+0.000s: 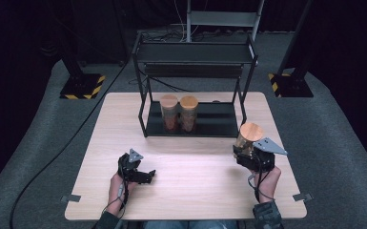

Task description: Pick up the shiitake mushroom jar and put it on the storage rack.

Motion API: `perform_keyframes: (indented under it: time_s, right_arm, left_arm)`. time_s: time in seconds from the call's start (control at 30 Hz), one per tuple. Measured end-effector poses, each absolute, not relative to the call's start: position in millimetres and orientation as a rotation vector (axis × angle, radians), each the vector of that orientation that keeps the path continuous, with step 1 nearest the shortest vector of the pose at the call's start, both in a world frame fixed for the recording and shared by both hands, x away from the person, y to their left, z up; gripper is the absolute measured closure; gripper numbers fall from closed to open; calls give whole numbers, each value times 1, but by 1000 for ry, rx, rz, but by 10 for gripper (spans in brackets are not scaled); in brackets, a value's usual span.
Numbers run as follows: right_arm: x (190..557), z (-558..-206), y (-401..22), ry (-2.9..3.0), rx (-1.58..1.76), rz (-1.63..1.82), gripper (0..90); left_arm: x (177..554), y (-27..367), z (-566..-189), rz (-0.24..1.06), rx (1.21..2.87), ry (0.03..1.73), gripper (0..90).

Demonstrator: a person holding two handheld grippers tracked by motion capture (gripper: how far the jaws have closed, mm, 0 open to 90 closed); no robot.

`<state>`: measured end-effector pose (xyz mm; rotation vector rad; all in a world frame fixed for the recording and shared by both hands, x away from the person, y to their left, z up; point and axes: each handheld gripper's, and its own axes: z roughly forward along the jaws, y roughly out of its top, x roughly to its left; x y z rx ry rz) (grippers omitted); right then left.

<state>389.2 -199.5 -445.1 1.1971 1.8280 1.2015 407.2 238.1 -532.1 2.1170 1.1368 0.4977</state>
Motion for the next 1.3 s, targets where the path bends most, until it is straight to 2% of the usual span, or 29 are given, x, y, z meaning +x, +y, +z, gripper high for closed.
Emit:
perform_keyframes:
  time_s: [1.3]
  right_arm:
    - [411,-437,-185,1864,1164,1198,248]
  left_arm:
    - [407,238,-532,497,2117,1137,1]
